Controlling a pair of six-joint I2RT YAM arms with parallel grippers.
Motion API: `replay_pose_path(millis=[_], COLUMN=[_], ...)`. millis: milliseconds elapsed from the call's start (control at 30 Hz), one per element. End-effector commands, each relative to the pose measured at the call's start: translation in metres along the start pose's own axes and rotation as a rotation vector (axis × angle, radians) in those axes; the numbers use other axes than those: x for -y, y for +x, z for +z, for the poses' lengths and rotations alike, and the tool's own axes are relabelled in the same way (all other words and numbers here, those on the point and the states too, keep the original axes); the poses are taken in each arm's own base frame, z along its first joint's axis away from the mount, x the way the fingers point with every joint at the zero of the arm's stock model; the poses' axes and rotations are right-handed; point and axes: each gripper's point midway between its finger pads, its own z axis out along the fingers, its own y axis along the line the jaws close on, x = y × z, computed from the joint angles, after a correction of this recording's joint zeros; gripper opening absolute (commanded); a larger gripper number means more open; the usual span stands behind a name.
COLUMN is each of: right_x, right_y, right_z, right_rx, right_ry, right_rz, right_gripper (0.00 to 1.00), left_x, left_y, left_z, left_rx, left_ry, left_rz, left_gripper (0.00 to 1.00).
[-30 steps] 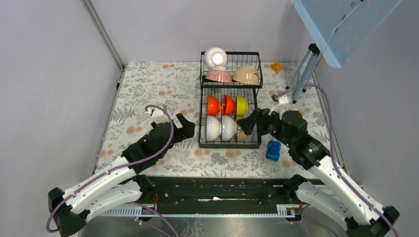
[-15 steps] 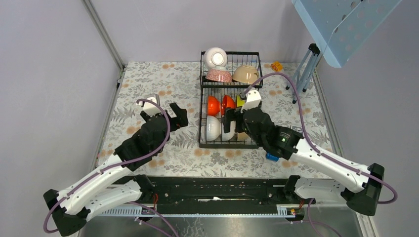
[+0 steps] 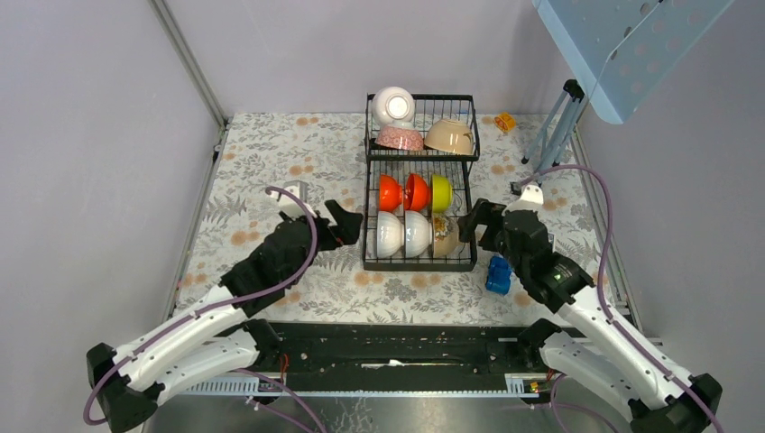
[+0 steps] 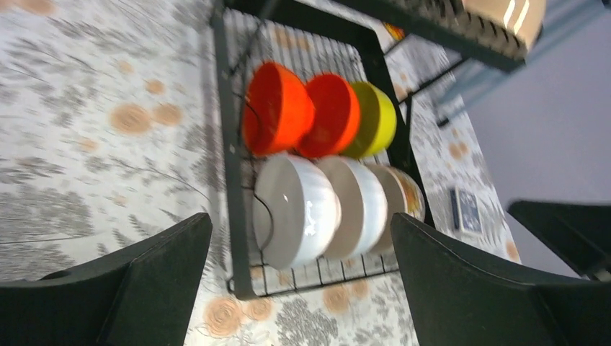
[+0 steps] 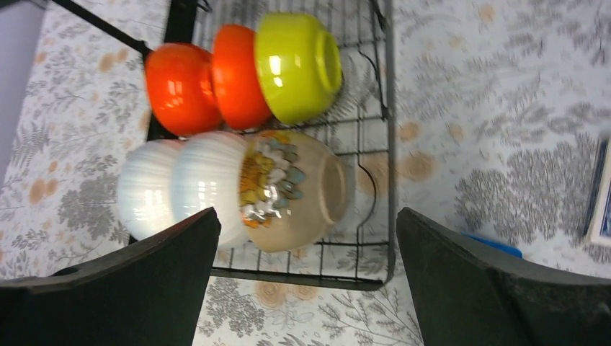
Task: Unload the bowls from the dish rack
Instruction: Pick up the bowl from the dish rack.
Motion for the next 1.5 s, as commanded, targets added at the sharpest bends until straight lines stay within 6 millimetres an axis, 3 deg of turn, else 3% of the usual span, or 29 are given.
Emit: replay_pose_path(millis=[0, 100, 233, 400, 533, 700, 967, 1200, 1467], right_x=[0.007, 0.009, 0.021, 0.030, 0.028, 0.017, 0.026, 0.030, 0.032], right_y=[0.025, 0.038, 0.030, 0.038, 0.051, 0.053, 0.067, 0.071, 0.072], right_z=[0.007, 0.007, -0.001, -0.008, -0.006, -0.009, -0.005, -0.001, -0.002], right_rx=[-0.089, -0.084, 0.021, -0.017, -0.037, -0.020, -0.015, 0.012, 0.013], right_ry=[-0.043, -0.077, -0.068, -0.040, -0.072, -0.156, -0.136, -0.135, -0.129], right_rz=[0.128, 0.190, 0.201, 0.136, 0.159, 0.192, 0.235, 0.290, 0.275], right_gripper=[1.00, 1.00, 0.98, 0.96, 0.92, 0.88, 0.80, 0.77, 0.77], left_x=[0.045, 0.062, 0.084, 0.097, 0.109, 0.122, 0.146, 0.158, 0.151], left_y=[0.028, 0.051, 0.074, 0.084, 0.099, 0.108, 0.124, 0.146, 0.157], left_z=[0.000, 0.004, 0.007, 0.013, 0.024, 0.039, 0.049, 0.059, 0.076], left_rx=[-0.096, -0.188, -0.250, -0.245, -0.290, -0.325, -0.361, -0.389, -0.363], left_ry=[0.262, 0.329, 0.371, 0.369, 0.389, 0.389, 0.442, 0.460, 0.421], left_rz=[-0.072, -0.107, -0.117, -0.170, -0.215, -0.207, -0.209, -0.197, -0.154], left_gripper=[0.99, 0.99, 0.99, 0.98, 0.89, 0.81, 0.72, 0.65, 0.64])
